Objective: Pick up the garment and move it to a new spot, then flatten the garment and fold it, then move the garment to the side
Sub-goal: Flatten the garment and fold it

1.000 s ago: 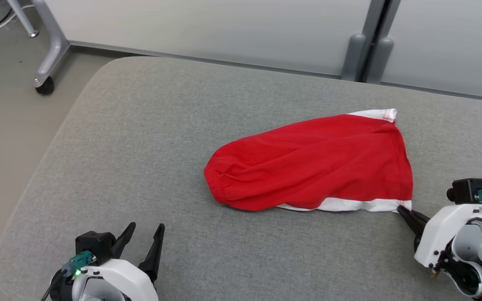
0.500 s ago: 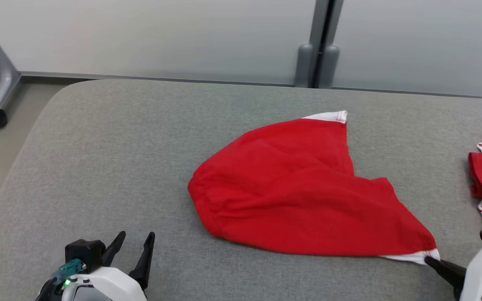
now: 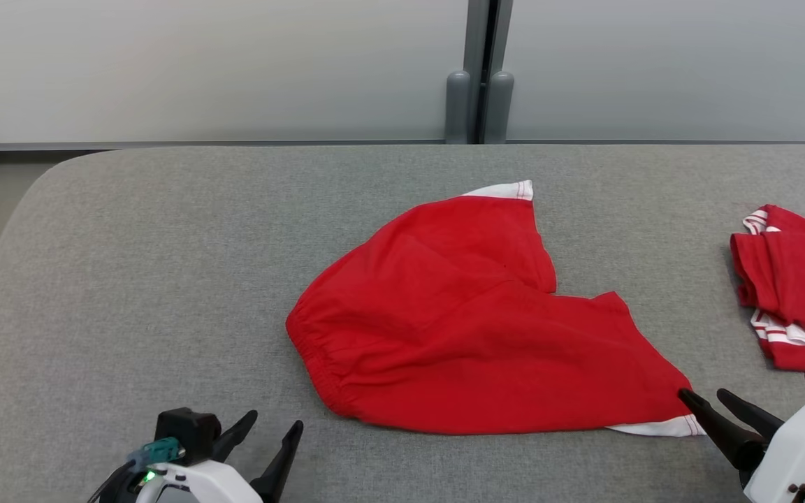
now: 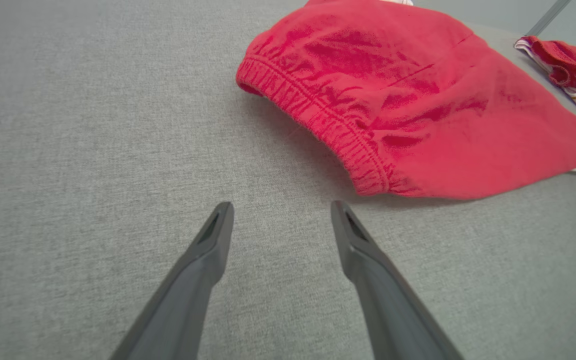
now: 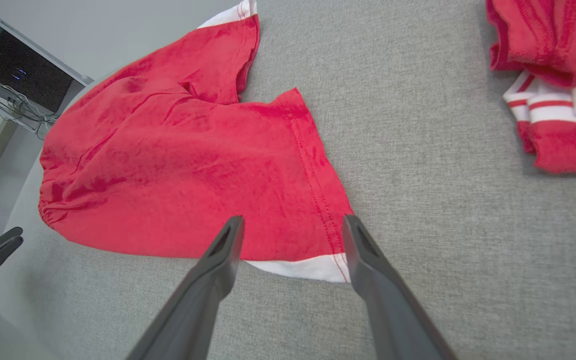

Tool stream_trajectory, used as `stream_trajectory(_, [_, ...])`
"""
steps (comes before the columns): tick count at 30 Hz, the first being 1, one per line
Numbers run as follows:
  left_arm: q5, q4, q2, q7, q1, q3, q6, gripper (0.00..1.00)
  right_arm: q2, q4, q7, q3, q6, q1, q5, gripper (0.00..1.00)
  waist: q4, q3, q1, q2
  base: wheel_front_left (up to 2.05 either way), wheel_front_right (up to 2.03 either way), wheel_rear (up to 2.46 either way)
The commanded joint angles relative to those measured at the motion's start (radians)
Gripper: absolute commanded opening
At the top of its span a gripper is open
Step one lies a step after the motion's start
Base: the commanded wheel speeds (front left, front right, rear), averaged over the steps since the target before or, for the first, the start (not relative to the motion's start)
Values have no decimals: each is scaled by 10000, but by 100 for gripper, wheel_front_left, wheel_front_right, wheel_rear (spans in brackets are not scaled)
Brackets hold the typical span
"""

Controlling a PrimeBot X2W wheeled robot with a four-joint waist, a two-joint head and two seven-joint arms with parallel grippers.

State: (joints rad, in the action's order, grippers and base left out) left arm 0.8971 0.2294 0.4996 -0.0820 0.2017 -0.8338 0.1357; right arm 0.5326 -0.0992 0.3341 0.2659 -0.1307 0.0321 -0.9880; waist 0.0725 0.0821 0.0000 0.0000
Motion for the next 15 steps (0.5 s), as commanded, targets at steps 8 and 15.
stream_trajectory(8, [-448,151,6,711,890,-712,-899,100,-611,709,191,-742,-4,-194,627,100,-577,229,0,0,0,0,0])
stream_trajectory(15, [-432,1147,-424,982,1573,-977,-1560,100,-1042,951,439,-986,-4,-48,1112,100,-1094,458,0,0,0,0,0])
